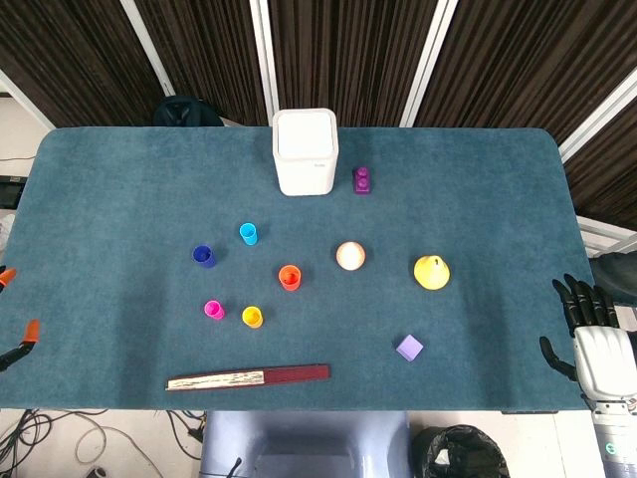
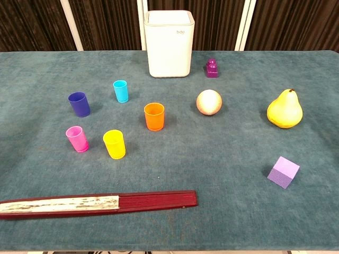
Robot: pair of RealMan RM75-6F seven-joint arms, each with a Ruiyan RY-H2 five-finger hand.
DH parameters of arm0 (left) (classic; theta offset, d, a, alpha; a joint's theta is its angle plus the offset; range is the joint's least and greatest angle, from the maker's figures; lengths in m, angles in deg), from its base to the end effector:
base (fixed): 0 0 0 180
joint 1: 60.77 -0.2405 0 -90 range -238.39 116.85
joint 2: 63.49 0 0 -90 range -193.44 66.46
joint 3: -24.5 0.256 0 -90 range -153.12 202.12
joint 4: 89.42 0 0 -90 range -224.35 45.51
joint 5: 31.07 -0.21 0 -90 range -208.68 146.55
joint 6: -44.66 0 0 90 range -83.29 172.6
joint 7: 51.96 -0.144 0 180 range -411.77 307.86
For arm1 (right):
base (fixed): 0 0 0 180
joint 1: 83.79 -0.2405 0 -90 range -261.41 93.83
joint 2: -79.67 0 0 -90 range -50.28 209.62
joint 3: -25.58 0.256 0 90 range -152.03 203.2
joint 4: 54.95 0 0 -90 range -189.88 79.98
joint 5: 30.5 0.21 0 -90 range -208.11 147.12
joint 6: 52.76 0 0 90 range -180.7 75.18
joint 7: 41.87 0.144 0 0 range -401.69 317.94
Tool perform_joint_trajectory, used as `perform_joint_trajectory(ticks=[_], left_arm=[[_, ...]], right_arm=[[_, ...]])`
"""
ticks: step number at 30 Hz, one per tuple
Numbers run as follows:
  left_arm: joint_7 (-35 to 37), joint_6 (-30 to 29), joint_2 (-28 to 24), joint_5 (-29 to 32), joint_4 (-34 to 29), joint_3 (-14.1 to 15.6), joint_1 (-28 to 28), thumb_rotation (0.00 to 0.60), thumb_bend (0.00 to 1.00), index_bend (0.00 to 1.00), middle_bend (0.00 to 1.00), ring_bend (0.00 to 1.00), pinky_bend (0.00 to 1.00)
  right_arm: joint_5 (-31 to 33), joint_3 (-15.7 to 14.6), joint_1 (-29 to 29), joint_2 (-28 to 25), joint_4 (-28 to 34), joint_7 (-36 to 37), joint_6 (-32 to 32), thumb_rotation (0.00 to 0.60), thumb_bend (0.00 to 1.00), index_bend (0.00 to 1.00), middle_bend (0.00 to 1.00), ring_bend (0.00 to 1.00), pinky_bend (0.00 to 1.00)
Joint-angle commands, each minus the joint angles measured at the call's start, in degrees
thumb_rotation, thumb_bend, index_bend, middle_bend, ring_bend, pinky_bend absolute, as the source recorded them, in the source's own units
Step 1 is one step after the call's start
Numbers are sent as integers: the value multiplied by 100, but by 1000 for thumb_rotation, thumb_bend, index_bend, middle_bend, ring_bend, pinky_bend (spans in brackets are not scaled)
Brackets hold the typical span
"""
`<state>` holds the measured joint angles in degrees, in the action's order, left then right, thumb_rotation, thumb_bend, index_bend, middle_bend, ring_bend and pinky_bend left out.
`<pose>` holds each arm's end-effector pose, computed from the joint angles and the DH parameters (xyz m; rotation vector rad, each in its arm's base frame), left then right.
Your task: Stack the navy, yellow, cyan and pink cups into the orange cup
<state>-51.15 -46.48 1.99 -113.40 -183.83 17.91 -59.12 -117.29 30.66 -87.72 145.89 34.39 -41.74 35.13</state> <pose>-0.3099 0.1746 0.1750 -1.1803 -0.8881 -0.9903 -0.3133 -0.1841 0.1635 1.3385 -0.8327 0.9477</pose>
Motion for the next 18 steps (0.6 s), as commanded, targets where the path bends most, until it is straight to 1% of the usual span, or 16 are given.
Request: perform_joint_trajectory(ticks=[1,7,10,12,13,15,18], left_arm=[[25,12,-3,6,2,-1,2,600,359,153,92,0,0],[39,12,-4,-2,5,2,3,600,355,153,91,0,0],[41,53,-23,-22,19,24,15,600,298,152,86,0,0],[2,185,-90,-49,66,88,48,600,248,146,82,0,0],[-22,235,-114,-48,77,106,61,600,239,143,80,0,0],[-101,445,-222,-13,97,139,136,600,230,136,78,0,0],[-179,736,-359,43,115,83,319,600,228,134,79,0,0]], right_arm=[[9,2,7,-6,6,3,7,600,430,41,0,44,0],[3,-10,0,-9,12,-9,-18,600,430,41,0,44,0],[14,-8,3,-10,16,-15,-19,600,430,41,0,44,0],[24,-8,9,-12,19,-32,-16,600,430,41,0,44,0],[28,-7,12,-12,22,-38,-12,600,430,41,0,44,0],[38,-10,25,-11,40,-65,0,600,430,41,0,44,0],[54,-17,27,0,51,-122,-15,600,430,41,0,44,0]])
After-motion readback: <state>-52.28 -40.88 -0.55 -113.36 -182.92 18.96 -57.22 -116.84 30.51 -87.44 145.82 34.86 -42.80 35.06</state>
